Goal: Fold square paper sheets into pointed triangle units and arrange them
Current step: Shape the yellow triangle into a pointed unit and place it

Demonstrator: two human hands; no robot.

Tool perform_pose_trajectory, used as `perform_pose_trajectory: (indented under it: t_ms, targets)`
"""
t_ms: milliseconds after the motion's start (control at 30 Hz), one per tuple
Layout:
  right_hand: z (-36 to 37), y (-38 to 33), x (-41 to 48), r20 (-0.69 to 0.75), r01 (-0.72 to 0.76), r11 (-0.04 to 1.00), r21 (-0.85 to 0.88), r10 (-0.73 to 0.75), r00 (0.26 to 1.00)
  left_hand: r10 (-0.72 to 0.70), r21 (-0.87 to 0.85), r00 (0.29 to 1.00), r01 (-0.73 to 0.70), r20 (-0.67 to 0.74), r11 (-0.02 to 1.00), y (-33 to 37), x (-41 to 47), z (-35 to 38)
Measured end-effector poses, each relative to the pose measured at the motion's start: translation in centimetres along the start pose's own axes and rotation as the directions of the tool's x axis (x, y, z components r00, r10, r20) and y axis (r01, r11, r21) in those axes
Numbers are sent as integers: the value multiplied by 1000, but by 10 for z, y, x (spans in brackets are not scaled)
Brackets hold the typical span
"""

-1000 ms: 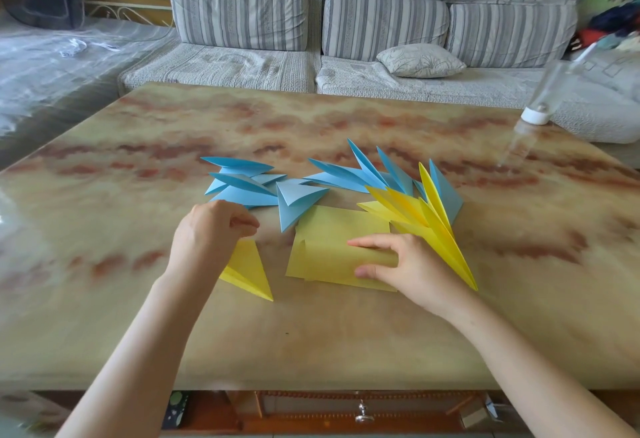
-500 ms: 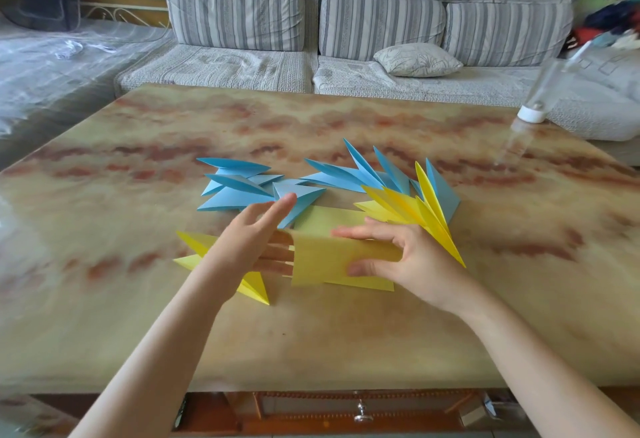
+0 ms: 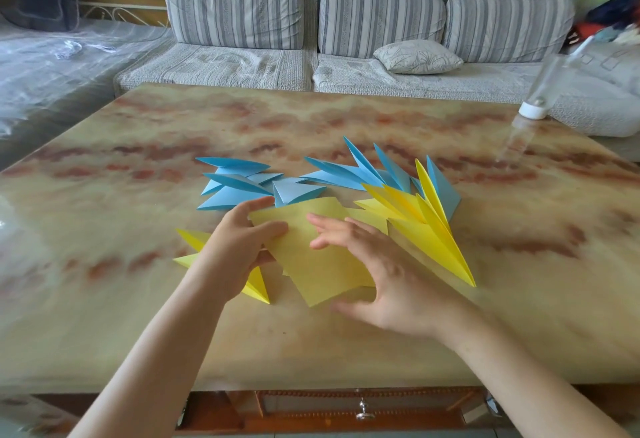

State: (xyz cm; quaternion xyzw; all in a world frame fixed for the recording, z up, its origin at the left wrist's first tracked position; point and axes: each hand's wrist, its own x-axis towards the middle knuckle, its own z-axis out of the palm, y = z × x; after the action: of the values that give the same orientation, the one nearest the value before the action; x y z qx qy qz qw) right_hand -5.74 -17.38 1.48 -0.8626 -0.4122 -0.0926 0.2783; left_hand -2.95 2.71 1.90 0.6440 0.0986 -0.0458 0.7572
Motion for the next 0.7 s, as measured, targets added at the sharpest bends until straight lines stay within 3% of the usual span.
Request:
perform_pose_trajectory:
  t_ms: [167, 233, 300, 433, 567, 700]
  targets:
    - [4, 11, -1, -244, 1, 990, 143, 35, 969, -39, 3, 999, 39, -12, 999, 0, 1, -4]
    - [3, 13, -2, -283, 26, 982, 190, 29, 959, -83, -41, 996, 84, 18, 996, 1, 1, -5]
    - [4, 14, -3, -307, 81, 988, 131, -37, 951, -132, -94, 991, 135, 38, 986, 2, 1, -6]
    - [6, 12, -2, -293, 115, 985, 131, -73, 953, -183, -70, 983, 184, 12, 981, 2, 4, -8]
    - [1, 7, -7, -161, -102, 913, 394, 178, 971, -203, -3, 977, 203, 59, 979, 2, 4, -13]
    - [-6, 8, -4, -178, -283, 780, 558, 445, 878, -174, 7, 973, 175, 150, 985, 4, 0, -15]
